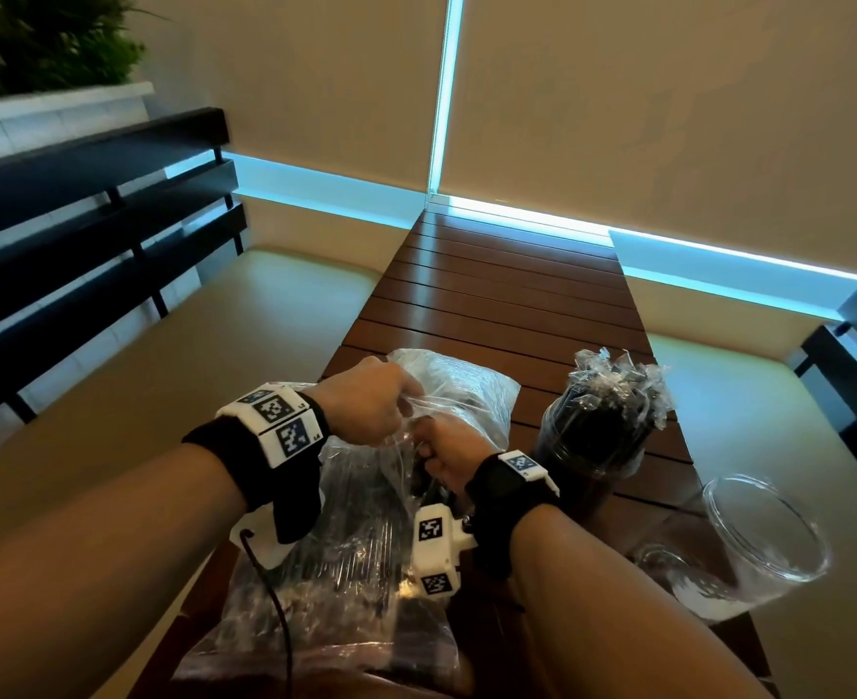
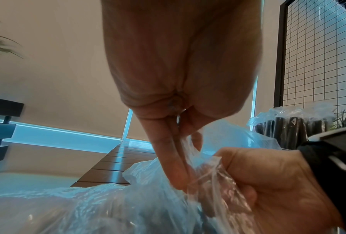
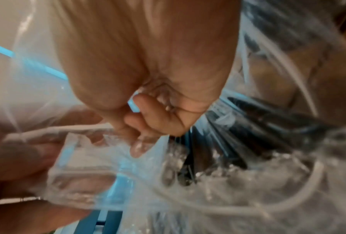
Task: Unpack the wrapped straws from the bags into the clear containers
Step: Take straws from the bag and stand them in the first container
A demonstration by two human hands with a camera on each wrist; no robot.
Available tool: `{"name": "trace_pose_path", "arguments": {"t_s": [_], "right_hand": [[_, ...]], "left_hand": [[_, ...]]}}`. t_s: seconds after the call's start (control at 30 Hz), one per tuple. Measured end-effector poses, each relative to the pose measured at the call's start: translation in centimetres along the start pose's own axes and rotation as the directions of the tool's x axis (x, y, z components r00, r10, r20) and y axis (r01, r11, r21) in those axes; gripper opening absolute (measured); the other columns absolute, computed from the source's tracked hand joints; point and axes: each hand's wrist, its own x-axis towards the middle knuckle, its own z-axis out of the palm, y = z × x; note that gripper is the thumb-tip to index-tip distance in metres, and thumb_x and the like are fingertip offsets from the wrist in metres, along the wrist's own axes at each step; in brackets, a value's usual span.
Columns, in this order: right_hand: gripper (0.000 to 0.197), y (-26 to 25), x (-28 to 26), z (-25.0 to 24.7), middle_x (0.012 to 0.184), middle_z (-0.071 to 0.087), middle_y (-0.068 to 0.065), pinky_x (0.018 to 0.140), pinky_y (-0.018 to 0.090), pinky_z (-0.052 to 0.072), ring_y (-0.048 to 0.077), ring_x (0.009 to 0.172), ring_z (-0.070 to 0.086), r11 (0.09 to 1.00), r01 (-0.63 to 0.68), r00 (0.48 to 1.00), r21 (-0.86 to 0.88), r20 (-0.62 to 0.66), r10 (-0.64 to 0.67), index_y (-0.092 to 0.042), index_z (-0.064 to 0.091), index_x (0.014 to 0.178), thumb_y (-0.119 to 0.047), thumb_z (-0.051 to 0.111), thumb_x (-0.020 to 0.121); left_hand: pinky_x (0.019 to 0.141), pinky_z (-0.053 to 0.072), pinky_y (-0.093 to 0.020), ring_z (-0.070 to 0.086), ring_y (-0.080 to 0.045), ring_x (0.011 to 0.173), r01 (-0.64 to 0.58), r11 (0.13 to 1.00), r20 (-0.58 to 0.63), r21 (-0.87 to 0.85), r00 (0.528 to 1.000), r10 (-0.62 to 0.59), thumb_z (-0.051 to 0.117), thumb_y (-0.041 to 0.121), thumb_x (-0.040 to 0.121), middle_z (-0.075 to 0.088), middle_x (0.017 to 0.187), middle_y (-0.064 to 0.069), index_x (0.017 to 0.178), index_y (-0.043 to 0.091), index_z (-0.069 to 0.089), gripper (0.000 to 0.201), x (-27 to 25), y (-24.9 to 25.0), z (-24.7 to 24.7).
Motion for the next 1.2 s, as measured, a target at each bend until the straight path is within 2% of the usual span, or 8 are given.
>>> {"name": "trace_pose_path", "arguments": {"t_s": [0.13, 0.23, 0.3, 0.4, 0.53, 0.67, 1.07, 1.2], "right_hand": [[0.023, -0.2, 0.6, 0.0, 0.059, 0.056, 0.0, 0.044, 0.013, 0.041, 0.002, 0.045, 0.053, 0.993, 0.014, 0.998, 0.115, -0.061, -0.007, -0.009, 0.054, 0.083, 0.002, 0.042, 0.099], [0.021, -0.9, -0.3, 0.3, 0.102, 0.059, 0.014, 0.074, 0.025, 0.053, 0.021, 0.104, 0.062, 0.967, 0.108, 0.992, 0.23, -0.081, -0.092, 0.0, 0.054, 0.121, -0.004, 0.043, 0.103], [0.015, -0.9, -1.0, 0.2, 0.092, 0.059, 0.011, 0.06, 0.017, 0.054, 0.017, 0.093, 0.067, 0.917, 0.115, 0.993, 0.383, -0.052, -0.103, -0.005, 0.057, 0.112, -0.007, 0.045, 0.103], [0.021, -1.4, -1.8, -0.7, 0.111, 0.061, 0.011, 0.071, 0.021, 0.048, 0.023, 0.097, 0.063, 0.99, -0.009, 0.998, -0.138, -0.07, 0.0, -0.013, 0.062, 0.112, -0.015, 0.043, 0.103], [0.044, -1.2, -1.3, -0.8, 0.144, 0.048, 0.015, 0.109, 0.043, 0.035, 0.036, 0.135, 0.043, 0.612, -0.023, 0.993, -0.791, -0.086, -0.075, -0.011, 0.046, 0.142, -0.028, 0.025, 0.107], [0.028, -0.1, 0.5, -0.5, 0.108, 0.06, 0.002, 0.088, 0.026, 0.042, 0.022, 0.112, 0.059, 0.533, 0.126, 0.974, -0.837, 0.002, -0.227, -0.023, 0.059, 0.116, -0.035, 0.039, 0.101], [0.038, 1.6, 1.9, -0.3, 0.133, 0.056, 0.011, 0.1, 0.028, 0.038, 0.025, 0.126, 0.051, 0.425, 0.008, 0.992, -0.905, -0.046, -0.118, -0.009, 0.051, 0.136, -0.025, 0.05, 0.102], [0.036, 1.2, 1.7, -1.0, 0.129, 0.057, 0.013, 0.104, 0.037, 0.04, 0.03, 0.127, 0.05, 0.491, -0.017, 0.997, -0.871, -0.05, -0.054, -0.008, 0.051, 0.136, -0.024, 0.043, 0.104]], "left_hand": [[0.055, 0.05, -0.014, 0.059, 0.0, 0.07, 0.021, 0.997, 0.027, -0.068, 0.999, -0.019, 0.05, -0.006, 0.088, 0.069, 0.116, -0.004, 0.127, 0.012, 0.064, 0.045, 0.1, -0.1, 0.2], [0.063, 0.06, -0.025, 0.064, -0.007, 0.073, 0.026, 0.998, 0.004, -0.059, 1.0, -0.026, 0.051, -0.005, 0.086, 0.069, 0.111, -0.004, 0.12, 0.014, 0.069, 0.043, 0.1, -0.3, 0.3], [0.062, 0.062, -0.03, 0.069, -0.014, 0.075, 0.041, 0.996, 0.001, -0.075, 0.999, -0.041, 0.052, -0.007, 0.085, 0.069, 0.109, -0.004, 0.119, 0.013, 0.07, 0.043, 0.2, -0.4, 0.3], [0.056, 0.058, -0.023, 0.068, -0.012, 0.068, 0.054, 0.995, 0.021, -0.083, 0.998, -0.053, 0.051, -0.01, 0.085, 0.069, 0.111, -0.005, 0.12, 0.011, 0.068, 0.045, 0.1, -0.3, 0.5], [0.056, 0.047, -0.014, 0.06, -0.002, 0.07, 0.047, 0.996, 0.012, -0.071, 0.999, -0.046, 0.055, -0.005, 0.087, 0.069, 0.113, -0.005, 0.124, 0.012, 0.066, 0.042, 0.2, 0.3, 0.6], [0.056, 0.043, -0.012, 0.066, -0.017, 0.1, 0.059, 0.996, 0.008, -0.06, 0.998, -0.059, 0.057, -0.003, 0.087, 0.069, 0.114, -0.007, 0.125, 0.01, 0.065, 0.041, 0.4, 0.4, 0.6], [0.05, 0.041, -0.006, 0.066, -0.018, 0.102, 0.046, 0.999, 0.059, -0.016, 0.997, -0.045, 0.051, -0.002, 0.088, 0.068, 0.117, -0.008, 0.128, 0.015, 0.064, 0.046, 0.8, 1.0, 1.7], [0.076, 0.056, -0.026, 0.065, -0.018, 0.098, 0.047, 0.999, 0.054, 0.012, 0.997, -0.048, 0.053, 0.0, 0.086, 0.07, 0.108, -0.006, 0.12, 0.015, 0.069, 0.041, 0.9, 1.0, 2.0]]}}
